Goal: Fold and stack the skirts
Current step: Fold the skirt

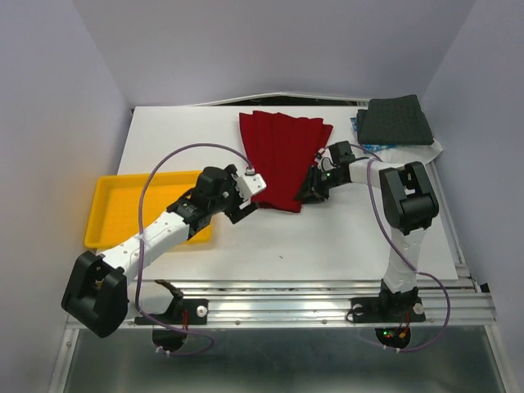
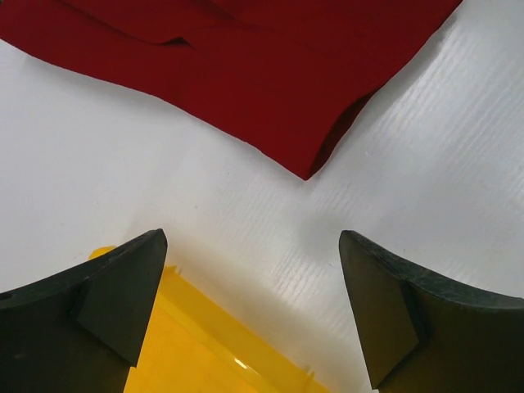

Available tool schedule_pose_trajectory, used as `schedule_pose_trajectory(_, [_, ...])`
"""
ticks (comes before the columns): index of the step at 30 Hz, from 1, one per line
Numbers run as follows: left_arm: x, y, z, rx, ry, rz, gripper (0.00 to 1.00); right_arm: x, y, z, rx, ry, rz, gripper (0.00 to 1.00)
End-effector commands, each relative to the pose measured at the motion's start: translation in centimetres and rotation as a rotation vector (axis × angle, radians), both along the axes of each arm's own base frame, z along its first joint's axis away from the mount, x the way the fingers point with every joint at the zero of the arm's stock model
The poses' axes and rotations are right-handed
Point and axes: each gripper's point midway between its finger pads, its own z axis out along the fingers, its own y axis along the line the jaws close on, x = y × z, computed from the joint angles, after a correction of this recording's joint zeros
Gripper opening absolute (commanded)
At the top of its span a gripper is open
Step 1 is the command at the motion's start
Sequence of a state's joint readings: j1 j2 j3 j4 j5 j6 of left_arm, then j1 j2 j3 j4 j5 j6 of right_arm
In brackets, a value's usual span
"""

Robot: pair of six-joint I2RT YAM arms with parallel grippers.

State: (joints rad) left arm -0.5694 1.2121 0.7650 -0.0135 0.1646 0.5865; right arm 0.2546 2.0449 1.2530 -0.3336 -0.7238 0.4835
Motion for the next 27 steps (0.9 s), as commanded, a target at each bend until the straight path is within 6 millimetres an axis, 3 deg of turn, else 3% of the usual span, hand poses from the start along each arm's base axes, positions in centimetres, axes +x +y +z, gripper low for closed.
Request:
schedule_pose_trajectory(1, [-0.2,0.0,0.4,0.105,-0.212,-0.121,0.99,-2.5,-0.5,-1.8,-0.039,0.117,-0.018,0.26])
schedule_pose_trajectory(3, [-0.1,-0.8,0.9,0.140,-0.331,-0.161,0.99,-2.0,-0.1,-0.6,-0.017,0.096,-0.015,0.18])
schedule_pose_trajectory(4, [-0.2,-1.0,0.4,0.159,-0.381,-0.175,0.99,-1.9,0.1,-0.1,-0.002,0.105,-0.021,0.08])
schedule_pose_trajectory(6, [-0.9,-1.6,-1.4,0.199,-0.394,-0.213,0.99,-1.5,0.4,1.1,0.043,0.112,-0.022,0.01])
schedule_pose_trajectory(12, [-0.3,-4.3,-2.1,0.208,-0.477,-0.276,0.99,-1.5,0.7,2.8,0.132,0.161,-0.033,0.01])
schedule_pose_trajectory(17, [1.6,-6.4,-3.4,0.222,-0.474,-0.279,0.99,-2.4,0.6,3.0,0.168,0.219,-0.034,0.01])
schedule_pose_trajectory(27, [1.2,-8.4,-5.3,0.218,-0.451,-0.377,0.99,-2.4,1.1,4.7,0.251,0.303,-0.060,0.01])
